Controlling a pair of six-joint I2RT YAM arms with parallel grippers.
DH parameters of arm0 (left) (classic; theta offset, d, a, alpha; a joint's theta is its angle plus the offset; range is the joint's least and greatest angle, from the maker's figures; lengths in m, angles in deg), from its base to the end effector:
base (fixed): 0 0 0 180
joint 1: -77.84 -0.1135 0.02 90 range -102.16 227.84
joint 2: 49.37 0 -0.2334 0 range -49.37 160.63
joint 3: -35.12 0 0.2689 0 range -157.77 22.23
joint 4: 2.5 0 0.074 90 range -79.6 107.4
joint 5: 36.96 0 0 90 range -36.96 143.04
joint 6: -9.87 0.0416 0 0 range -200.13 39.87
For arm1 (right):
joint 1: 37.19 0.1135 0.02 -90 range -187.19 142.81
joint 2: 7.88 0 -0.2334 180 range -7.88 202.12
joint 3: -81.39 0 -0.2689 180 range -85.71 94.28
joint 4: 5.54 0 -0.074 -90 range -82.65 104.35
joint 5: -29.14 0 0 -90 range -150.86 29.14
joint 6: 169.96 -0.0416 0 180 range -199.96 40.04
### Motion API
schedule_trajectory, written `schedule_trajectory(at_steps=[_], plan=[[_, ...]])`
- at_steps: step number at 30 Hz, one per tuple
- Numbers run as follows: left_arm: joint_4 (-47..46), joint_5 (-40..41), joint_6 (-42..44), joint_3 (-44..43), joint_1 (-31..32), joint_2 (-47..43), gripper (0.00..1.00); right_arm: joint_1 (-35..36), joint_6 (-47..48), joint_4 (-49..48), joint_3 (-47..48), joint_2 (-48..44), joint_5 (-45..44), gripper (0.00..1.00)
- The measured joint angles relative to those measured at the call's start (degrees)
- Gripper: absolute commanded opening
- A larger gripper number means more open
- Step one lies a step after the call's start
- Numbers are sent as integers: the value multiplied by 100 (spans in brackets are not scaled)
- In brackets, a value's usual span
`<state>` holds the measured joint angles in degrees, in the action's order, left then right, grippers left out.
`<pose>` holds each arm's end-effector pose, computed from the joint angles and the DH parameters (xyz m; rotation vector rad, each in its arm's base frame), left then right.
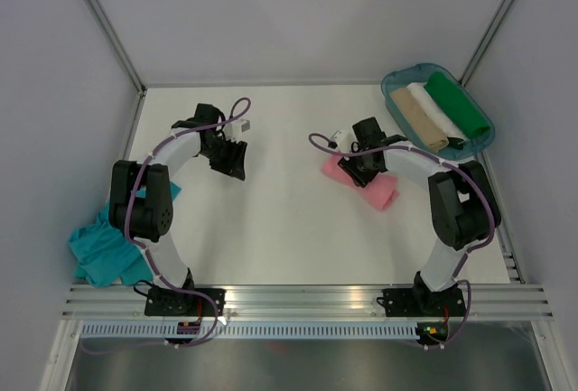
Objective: Roll the t-shirts
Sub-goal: Place the rolled tshirt into the container
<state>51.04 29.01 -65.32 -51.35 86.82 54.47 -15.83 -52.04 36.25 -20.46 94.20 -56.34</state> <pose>0.3619 -0.0743 0.1540 0.6600 2.6580 -0.5583 0.3360 0.1349 0.1274 -1.1521 2.4566 0.0735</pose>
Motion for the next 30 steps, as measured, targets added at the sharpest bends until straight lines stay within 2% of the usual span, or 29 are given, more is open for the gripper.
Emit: schedule_trajectory(at_steps=[8, 20, 21, 23, 24, 25, 30], plan=[[0, -2, 0, 0, -2, 0, 52, -479, -2, 26, 0, -348, 13, 0], [0, -2, 0, 0, -2, 0, 52, -608, -90, 20, 0, -374, 114, 2], [0, -2, 0, 0, -2, 0, 51, -616, -125, 20, 0, -372, 122, 6], [0, -2, 0, 0, -2, 0, 51, -625, -221, 17, -2, -350, 166, 29], [0, -2, 0, 0, -2, 0, 51, -627, -267, 17, -2, -323, 192, 36], [0, -2, 0, 0, -2, 0, 52, -627, -308, 13, -2, -297, 219, 46], [0, -2, 0, 0, -2, 0, 51, -623, -531, -13, -61, -186, 341, 69]])
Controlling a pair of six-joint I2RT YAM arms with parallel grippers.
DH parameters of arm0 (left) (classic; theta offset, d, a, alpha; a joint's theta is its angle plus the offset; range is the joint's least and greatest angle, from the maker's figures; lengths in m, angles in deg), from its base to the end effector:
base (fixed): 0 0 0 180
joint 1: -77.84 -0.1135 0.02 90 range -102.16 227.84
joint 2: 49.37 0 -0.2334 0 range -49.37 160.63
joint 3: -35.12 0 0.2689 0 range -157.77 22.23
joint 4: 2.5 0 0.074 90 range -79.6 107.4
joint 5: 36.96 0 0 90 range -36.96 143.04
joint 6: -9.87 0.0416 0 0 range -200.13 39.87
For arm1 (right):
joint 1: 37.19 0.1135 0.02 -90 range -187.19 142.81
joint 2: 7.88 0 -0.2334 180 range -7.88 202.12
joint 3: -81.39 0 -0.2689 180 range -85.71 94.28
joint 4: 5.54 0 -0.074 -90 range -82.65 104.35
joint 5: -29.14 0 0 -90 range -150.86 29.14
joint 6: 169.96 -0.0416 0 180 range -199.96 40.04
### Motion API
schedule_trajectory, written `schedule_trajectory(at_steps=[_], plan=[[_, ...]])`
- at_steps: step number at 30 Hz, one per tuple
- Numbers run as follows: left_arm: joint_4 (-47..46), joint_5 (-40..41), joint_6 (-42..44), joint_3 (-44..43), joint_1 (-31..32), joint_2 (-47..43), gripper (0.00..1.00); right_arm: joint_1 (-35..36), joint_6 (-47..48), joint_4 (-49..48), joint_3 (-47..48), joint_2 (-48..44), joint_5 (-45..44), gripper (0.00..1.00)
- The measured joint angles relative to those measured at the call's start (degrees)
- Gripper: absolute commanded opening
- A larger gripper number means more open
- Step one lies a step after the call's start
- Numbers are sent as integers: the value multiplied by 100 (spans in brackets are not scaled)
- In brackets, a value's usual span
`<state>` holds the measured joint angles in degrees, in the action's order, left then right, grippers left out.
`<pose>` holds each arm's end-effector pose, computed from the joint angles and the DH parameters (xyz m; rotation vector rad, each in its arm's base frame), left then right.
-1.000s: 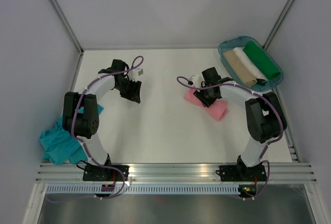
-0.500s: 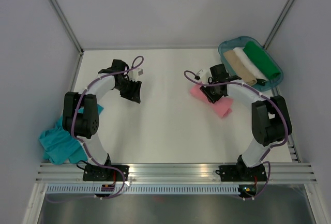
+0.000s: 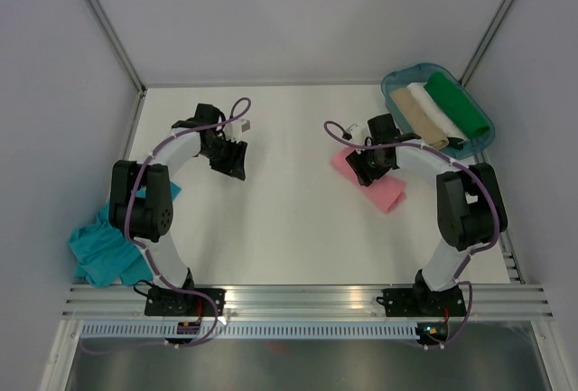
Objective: Roll the t-shirts
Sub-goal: Place the rolled tshirt into the container
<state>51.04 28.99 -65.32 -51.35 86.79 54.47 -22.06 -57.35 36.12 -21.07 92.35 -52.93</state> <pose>0.3620 -0.0742 0.1540 0.6593 2.6580 -0.5587 0.3455 0.0993 0.1356 -0.9077 2.5248 0.1457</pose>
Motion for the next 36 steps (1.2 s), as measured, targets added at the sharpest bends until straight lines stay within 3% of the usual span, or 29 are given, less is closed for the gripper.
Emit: schedule_trajectory(at_steps=[2, 3, 21, 24, 27, 28, 31, 33, 36], plan=[[0, -2, 0, 0, 0, 0, 51, -2, -83, 0, -20, 0, 48, 93], [0, 0, 0, 0, 0, 0, 52, -2, -133, 0, -22, 0, 105, 98], [0, -2, 0, 0, 0, 0, 51, 151, -192, 72, 7, 380, -293, 98], [0, -2, 0, 0, 0, 0, 51, 188, -238, 107, 50, 417, -367, 91], [0, -2, 0, 0, 0, 0, 51, 201, -267, 127, 129, 485, -398, 59], [0, -2, 0, 0, 0, 0, 51, 205, -273, 120, 160, 509, -426, 42], [0, -2, 0, 0, 0, 0, 51, 229, -280, 37, 199, 546, -640, 30], [0, 0, 0, 0, 0, 0, 51, 238, -297, 22, 199, 544, -697, 0], [0, 0, 0, 0, 0, 0, 51, 245, -315, -4, 199, 542, -776, 0]])
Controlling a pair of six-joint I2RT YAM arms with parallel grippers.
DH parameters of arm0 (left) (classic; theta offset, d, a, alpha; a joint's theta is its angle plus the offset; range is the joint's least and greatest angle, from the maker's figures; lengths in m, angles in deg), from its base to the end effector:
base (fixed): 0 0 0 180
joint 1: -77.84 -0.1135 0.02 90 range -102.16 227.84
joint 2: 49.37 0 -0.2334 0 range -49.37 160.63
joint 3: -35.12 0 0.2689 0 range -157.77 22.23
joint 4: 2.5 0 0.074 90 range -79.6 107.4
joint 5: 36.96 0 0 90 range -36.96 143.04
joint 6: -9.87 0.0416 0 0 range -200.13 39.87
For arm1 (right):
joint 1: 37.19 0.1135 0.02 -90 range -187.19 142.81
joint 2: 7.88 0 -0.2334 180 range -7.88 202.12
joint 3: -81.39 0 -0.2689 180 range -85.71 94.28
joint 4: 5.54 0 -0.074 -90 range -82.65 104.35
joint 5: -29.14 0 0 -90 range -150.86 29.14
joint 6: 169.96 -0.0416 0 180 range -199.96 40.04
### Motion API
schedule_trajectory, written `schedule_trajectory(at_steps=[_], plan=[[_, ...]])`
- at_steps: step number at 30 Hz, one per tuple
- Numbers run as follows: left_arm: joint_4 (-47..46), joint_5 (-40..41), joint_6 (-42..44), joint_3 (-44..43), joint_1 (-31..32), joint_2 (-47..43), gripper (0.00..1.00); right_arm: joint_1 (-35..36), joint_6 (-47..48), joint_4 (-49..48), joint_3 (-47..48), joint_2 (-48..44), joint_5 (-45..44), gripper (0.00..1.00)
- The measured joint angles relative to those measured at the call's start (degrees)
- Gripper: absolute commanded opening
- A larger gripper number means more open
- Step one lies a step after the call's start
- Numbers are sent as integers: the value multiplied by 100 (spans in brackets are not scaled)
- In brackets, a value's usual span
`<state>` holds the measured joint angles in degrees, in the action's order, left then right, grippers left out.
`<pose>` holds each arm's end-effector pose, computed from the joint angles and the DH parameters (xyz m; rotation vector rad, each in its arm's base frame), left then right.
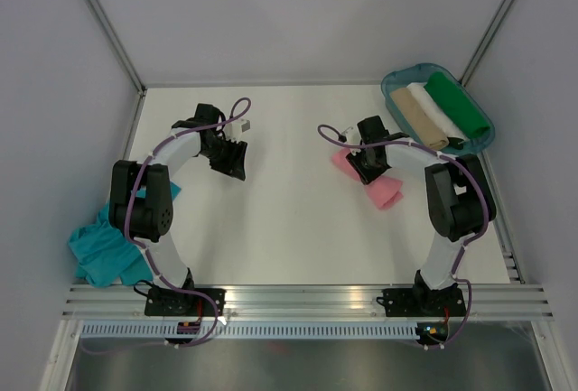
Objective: Roll the t-shirts
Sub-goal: Place the rolled tshirt into the container
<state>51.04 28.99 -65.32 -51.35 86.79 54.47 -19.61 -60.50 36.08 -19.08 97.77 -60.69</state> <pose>0.3620 -0.0742 0.1540 0.6593 2.6580 -0.5587 0.3510 0.1113 0.1129 -0.8752 2.6103 -0.0048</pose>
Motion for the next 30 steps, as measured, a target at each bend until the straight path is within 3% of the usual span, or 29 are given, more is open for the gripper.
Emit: schedule_trajectory(at_steps=[7, 18, 30], plan=[[0, 0, 0, 0, -9, 0, 51, -107, 7, -118, -105, -118, -90, 1], [0, 0, 2, 0, -63, 0, 51, -935, 179, -160, -352, -737, -68, 0], [0, 0, 2, 0, -90, 2, 51, -1471, 85, -247, -415, -1207, 614, 0]])
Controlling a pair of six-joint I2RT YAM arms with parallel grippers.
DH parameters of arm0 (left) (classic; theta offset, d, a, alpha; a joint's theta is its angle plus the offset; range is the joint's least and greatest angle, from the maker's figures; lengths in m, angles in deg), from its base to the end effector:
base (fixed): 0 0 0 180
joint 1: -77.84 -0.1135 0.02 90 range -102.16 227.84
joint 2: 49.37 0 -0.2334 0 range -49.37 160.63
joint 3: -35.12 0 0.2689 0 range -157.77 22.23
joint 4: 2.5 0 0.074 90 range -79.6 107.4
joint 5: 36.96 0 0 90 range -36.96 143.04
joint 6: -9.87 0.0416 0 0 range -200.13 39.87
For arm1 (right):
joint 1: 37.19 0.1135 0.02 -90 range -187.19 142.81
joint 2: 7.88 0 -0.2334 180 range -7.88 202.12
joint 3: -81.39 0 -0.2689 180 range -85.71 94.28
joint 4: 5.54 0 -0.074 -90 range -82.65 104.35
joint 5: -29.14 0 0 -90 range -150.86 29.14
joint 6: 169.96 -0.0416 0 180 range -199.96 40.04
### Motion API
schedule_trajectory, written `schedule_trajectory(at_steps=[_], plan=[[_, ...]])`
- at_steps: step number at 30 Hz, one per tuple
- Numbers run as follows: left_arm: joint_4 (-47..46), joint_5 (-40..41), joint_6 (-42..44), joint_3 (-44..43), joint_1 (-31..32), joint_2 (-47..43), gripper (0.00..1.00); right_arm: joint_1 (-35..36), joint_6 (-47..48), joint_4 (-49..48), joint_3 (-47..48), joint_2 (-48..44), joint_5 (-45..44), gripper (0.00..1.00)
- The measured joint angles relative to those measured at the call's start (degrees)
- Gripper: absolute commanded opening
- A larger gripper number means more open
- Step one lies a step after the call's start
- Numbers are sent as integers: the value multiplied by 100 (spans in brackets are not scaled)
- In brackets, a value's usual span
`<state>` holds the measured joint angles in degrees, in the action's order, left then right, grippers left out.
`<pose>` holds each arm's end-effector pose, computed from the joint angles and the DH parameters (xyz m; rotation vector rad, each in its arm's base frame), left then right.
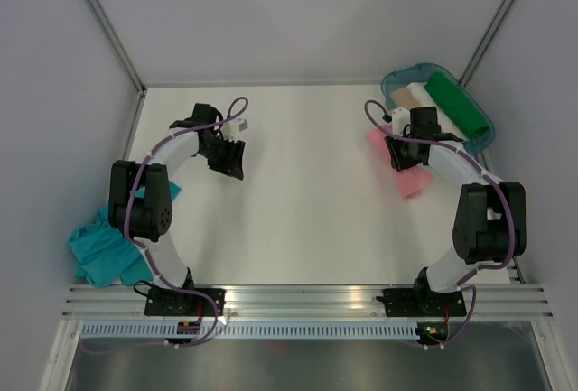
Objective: Roll the t-shirts
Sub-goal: Place the rolled tshirt into the container
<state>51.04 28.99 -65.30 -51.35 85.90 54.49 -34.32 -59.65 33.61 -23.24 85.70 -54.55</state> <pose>0.3631 -0.0685 0.1539 0.6386 2.6610 -0.5544 0.3516 0.0222 0.1653 -0.5553 2.5019 0.0259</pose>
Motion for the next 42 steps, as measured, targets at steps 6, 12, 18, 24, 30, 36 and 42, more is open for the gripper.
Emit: schedule_trajectory(at_steps=[6, 12, 18, 24, 30, 36, 42], plan=[[0, -2, 0, 0, -2, 11, 51, -393, 7, -59, 52, -214, 490, 0], [0, 0, 0, 0, -11, 31, 51, -612, 92, 87, 457, -210, 734, 0], [0, 0, 2, 0, -15, 48, 51, -791, 109, 225, 1204, -155, 824, 0], [0, 0, 2, 0, -39, 48, 51, -1027, 275, 289, 2621, 319, 531, 0], [4, 11, 2, 0, -50, 52, 51, -1252, 627, 245, 3816, 1095, -393, 0], [37, 131, 7, 0, -59, 61, 51, -1311, 907, 177, 4282, 2055, -1084, 0], [105, 155, 39, 0, -61, 122, 51, -1215, 914, 369, 4266, 2739, -1121, 0]])
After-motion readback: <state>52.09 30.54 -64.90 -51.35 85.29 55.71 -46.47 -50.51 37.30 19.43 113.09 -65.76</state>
